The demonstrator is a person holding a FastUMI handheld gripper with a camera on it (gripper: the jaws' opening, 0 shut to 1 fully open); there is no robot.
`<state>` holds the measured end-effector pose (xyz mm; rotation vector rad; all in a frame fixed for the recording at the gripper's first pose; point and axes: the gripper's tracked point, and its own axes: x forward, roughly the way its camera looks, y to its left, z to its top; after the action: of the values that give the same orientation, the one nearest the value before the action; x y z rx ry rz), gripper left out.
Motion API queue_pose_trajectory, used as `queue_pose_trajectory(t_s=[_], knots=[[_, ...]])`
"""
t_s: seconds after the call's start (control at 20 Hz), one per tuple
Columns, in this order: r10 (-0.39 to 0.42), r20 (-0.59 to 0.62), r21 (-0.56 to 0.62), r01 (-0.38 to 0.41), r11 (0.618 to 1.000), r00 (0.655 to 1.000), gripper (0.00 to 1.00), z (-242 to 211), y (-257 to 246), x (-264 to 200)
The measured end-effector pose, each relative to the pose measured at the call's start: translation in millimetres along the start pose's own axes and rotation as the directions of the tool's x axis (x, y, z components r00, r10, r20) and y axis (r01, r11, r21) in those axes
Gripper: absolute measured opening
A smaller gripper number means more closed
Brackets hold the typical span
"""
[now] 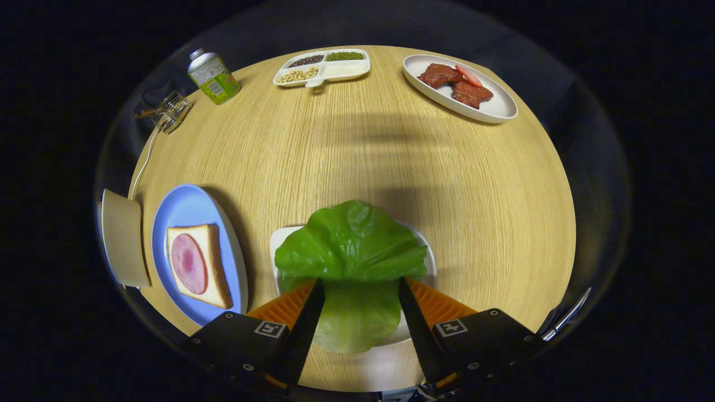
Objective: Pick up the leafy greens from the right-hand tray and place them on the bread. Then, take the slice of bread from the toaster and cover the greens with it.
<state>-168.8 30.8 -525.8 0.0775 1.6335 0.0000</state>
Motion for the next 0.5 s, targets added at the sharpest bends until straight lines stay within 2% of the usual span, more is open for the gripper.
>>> queue_pose_trajectory(t_s=[0.15, 0.25, 0.3, 0.35, 0.4, 0.5], knots=[[-0.005, -0.024, 0.022, 0.006, 1.000, 1.000, 0.74, -0.5, 1.9, -0.1], [-0.002, -0.031, 0.032, 0.003, 0.999, 1.000, 0.61, -1.8, 3.1, -0.7], [-0.001, -0.030, 0.032, 0.002, 0.999, 1.000, 0.48, -2.1, 3.2, -1.0], [0.004, -0.028, 0.033, -0.003, 0.999, 1.000, 0.41, -1.6, 2.6, -1.1], [0.006, -0.023, 0.040, -0.005, 0.999, 1.000, 0.27, -1.4, 1.5, -1.4], [0.019, -0.012, 0.061, -0.019, 0.998, 1.000, 0.12, -1.7, -0.8, -1.3]])
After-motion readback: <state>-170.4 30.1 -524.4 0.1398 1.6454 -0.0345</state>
